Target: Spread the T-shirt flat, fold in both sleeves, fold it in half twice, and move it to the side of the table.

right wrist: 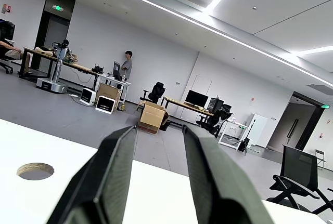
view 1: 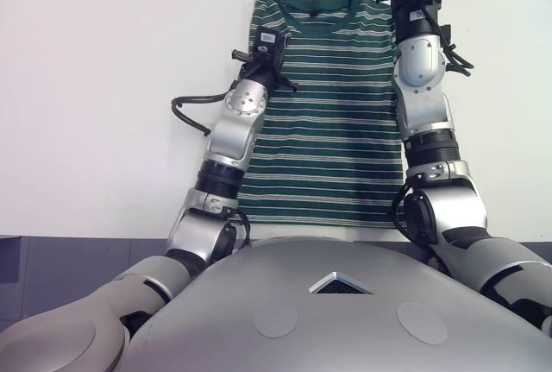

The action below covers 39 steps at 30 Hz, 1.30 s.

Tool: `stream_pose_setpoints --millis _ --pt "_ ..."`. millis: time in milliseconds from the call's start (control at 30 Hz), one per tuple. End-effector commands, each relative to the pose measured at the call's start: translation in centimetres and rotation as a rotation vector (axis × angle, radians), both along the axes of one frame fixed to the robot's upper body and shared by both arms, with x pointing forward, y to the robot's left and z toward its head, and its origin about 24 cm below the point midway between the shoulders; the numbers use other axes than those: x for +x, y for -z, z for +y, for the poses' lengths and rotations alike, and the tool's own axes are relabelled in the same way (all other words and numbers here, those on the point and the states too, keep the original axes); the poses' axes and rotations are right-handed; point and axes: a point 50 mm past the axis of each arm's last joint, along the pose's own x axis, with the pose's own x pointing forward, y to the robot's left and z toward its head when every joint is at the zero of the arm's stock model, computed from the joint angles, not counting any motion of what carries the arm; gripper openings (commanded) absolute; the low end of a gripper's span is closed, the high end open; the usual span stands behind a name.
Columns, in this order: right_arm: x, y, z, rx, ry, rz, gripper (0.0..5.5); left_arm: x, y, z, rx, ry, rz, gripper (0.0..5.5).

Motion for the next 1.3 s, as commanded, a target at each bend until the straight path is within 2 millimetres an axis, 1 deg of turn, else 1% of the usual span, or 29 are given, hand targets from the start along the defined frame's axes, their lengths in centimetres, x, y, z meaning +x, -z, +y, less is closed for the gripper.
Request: stream_pose_setpoints --millis 33,100,167,200,267,300,333,400,467,567,633,700,800,1000,1100,1300 --pt "-0.5 -0.1 -1.2 0.036 0.050 0.000 1.67 0.2 -4.8 -2.1 -0.138 0.089 -0.224 1.27" --pt "-1.2 0.2 -2.1 0.047 0.070 0.018 1.67 -0.6 -6.2 -2.8 -0.193 0.174 -0.292 1.27" --pt "-2.2 0.4 -3.2 0.062 0.097 0.036 1.67 -1.0 -6.7 -3.0 -0.220 0.213 -0.326 1.27" --pt "-3.0 0.3 -4.0 0.075 0.124 0.041 1.67 -1.0 -7.0 -2.7 -0.227 0.193 -0.347 1.27" --pt "-5.3 0.5 -6.0 0.121 0.190 0.078 1.97 -0.7 -7.7 -1.6 -0.219 0.113 -0.408 1.29" --pt "-6.7 1.0 -7.0 0.150 0.221 0.122 2.24 -0.7 -7.9 -0.9 -0.198 0.072 -0.440 1.29" --pt "-7.8 1.6 -7.6 0.177 0.242 0.169 2.38 -0.7 -8.0 -0.4 -0.181 0.039 -0.462 1.29" --pt "-9.8 3.5 -8.6 0.256 0.298 0.289 2.76 -0.8 -7.8 0.8 -0.158 -0.032 -0.474 1.29" --pt "-10.7 5.8 -8.8 0.385 0.329 0.433 2.81 -0.8 -7.6 1.3 -0.148 -0.062 -0.467 1.29" --pt "-10.8 7.4 -8.3 0.530 0.325 0.528 2.81 -0.9 -7.5 1.2 -0.139 -0.053 -0.458 1.29" --pt "-10.1 7.4 -7.1 0.635 0.306 0.537 2.81 -0.9 -7.4 1.1 -0.135 -0.039 -0.454 1.29" --pt "-9.5 6.9 -5.9 0.701 0.277 0.530 2.81 -1.0 -7.4 1.1 -0.120 -0.027 -0.455 1.29" --pt "-9.5 6.7 -5.1 0.802 0.263 0.552 2.81 -1.0 -7.4 1.3 -0.107 -0.015 -0.456 1.29" --pt "-8.5 6.3 -4.0 0.864 0.236 0.567 2.81 -1.1 -7.4 1.2 -0.106 -0.016 -0.455 1.29" --pt "-7.8 5.8 -3.4 0.879 0.219 0.547 2.22 -1.1 -7.3 1.2 -0.105 -0.019 -0.453 1.29" --pt "-7.1 5.4 -2.6 0.924 0.218 0.530 2.22 -1.0 -7.2 1.1 -0.104 -0.016 -0.446 1.29"
